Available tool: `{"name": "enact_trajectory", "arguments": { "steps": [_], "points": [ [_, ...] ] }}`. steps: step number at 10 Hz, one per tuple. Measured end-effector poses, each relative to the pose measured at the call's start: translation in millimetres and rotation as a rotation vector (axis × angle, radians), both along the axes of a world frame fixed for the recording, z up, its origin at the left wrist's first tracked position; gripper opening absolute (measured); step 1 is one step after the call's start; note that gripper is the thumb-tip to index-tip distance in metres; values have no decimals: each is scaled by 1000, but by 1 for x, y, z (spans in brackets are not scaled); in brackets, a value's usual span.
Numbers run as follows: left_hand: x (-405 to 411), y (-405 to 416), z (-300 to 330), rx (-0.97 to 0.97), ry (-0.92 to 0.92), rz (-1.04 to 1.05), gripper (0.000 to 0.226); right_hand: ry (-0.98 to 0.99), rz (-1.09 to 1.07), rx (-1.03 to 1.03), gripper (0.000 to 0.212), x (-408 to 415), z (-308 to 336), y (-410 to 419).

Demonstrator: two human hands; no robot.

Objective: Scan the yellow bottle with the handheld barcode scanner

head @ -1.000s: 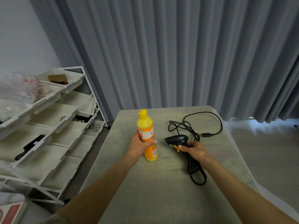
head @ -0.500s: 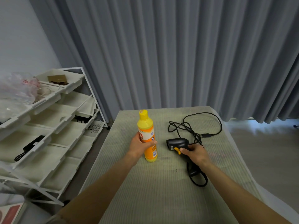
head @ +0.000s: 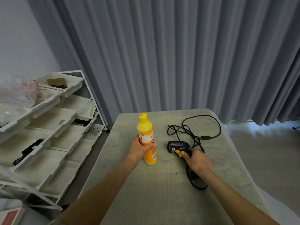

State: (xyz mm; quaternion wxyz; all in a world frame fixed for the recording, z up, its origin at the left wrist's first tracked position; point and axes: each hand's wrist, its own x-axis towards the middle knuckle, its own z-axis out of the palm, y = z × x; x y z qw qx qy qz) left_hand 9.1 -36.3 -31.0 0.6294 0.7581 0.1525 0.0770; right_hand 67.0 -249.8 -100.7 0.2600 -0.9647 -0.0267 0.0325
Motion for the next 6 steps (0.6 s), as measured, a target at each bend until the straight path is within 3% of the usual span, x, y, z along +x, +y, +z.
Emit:
{"name": "enact_trajectory", "arguments": {
  "steps": [2,3,4,5,6],
  "points": [
    [-2,2,2,25,8,-26,65,-171,-50,-176,60,-9,8,-3],
    [-7,6,4,37,30,-95,75,-290,-24,-139,57,-10,15,-6],
    [-8,22,9,86,114,-160,89,-395,25,10,55,-6,29,-7],
    [-9,45,23,211,221,-145,89,-453,72,156,59,-1,55,-6],
    [-2,70,53,312,162,48,75,-471,88,314,62,10,92,0]
  ]
}}
